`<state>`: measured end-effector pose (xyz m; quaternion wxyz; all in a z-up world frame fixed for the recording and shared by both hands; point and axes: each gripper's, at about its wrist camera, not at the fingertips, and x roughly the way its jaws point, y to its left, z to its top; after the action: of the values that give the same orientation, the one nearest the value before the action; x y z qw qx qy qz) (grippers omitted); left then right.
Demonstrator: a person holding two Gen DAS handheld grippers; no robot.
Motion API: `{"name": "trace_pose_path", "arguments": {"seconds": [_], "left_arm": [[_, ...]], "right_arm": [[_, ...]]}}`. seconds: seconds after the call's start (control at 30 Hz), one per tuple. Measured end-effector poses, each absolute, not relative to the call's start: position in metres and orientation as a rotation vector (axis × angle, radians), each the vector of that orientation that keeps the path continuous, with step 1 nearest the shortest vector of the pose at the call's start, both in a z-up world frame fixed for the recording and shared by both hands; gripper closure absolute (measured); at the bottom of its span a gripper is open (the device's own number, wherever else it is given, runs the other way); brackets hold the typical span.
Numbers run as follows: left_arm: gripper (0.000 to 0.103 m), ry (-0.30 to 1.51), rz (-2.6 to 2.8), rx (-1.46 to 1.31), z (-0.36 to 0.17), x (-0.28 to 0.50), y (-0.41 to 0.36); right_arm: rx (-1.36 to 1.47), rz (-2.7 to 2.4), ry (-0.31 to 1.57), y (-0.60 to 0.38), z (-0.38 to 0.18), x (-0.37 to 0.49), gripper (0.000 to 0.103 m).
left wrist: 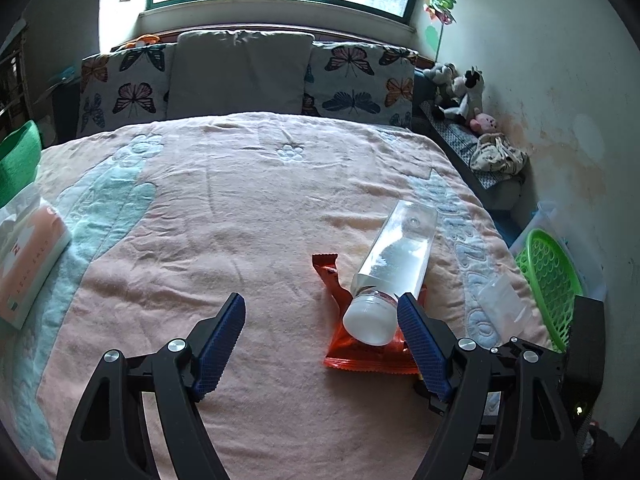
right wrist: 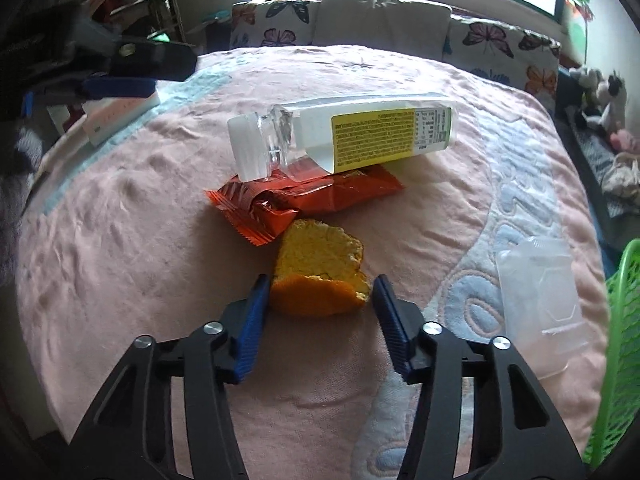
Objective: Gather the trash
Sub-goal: 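Grasp the yellow sponge piece with the right gripper while the left grasps the bottle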
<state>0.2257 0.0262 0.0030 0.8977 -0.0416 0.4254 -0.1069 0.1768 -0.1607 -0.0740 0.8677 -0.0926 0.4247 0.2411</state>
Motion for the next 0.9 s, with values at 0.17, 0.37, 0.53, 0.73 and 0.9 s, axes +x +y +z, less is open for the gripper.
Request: {"name": "trace_pose_path", "arguments": {"seconds": [0.17,0.37,0.53,0.73,0.9], "left_arm": [[0.027,0.905,-0.267,-0.041,-0.004,0.235,0.011],[0.028,0.903,-0.312,0.009,-0.020,0.232,-0.005],[0.033,0.914,-0.328,0.012,-0.038,0.235,-0.010],[0.042,0.902,-0.356,-0.003,-0.050,0.238,-0.012],[0.056,0.866,-0.399,-0.015,-0.050,0.235,-0.013]], "right_arm": [[-0.177,0.502,0.884,-0.169,-0.071,0.171,0.058],[-0.120,0.499,0.876,-0.195,-0.061,0.162,0.059],[-0.091,0.490,0.861,-0.211,-0.054,0.154,0.059],[-0.072,0.468,0.841,-0.223,-0.046,0.144,0.059],[-0.054,0.448,0.831,-0.232,-0.042,0.138,0.059]]}}
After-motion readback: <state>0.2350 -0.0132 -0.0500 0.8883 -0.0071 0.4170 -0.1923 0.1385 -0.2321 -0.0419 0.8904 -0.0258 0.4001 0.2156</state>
